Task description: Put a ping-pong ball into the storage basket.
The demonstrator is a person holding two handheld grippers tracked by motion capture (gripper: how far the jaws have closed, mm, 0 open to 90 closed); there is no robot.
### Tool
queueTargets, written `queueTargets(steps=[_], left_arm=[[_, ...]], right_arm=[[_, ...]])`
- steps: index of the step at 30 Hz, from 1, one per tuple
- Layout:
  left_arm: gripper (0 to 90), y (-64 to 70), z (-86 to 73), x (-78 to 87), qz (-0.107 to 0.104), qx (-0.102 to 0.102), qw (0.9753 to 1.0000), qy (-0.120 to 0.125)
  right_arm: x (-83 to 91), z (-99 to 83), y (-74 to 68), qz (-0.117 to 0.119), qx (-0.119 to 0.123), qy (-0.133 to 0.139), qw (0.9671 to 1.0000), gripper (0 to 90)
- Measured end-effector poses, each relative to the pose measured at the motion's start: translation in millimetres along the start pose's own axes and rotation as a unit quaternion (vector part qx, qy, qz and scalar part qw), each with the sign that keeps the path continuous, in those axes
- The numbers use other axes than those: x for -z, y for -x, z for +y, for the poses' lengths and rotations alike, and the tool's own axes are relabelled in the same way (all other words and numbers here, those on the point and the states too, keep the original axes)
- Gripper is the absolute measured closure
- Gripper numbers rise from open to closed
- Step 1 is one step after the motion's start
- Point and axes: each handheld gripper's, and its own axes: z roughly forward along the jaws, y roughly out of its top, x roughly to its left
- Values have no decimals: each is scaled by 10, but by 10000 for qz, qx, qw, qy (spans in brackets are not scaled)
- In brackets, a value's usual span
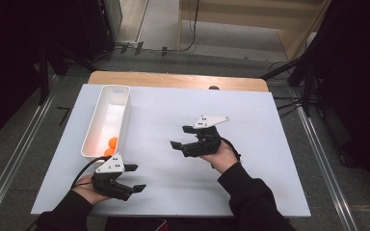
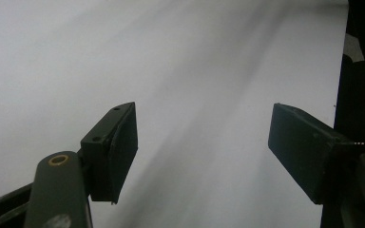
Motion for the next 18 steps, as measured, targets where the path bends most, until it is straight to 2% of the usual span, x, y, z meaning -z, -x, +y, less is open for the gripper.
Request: queueTargets(steps=[18], left_arm=[[255,3,2,-2,17,4,10000,4]], right_arm=[[209,-210,27,-34,-30,-170,9998,222]])
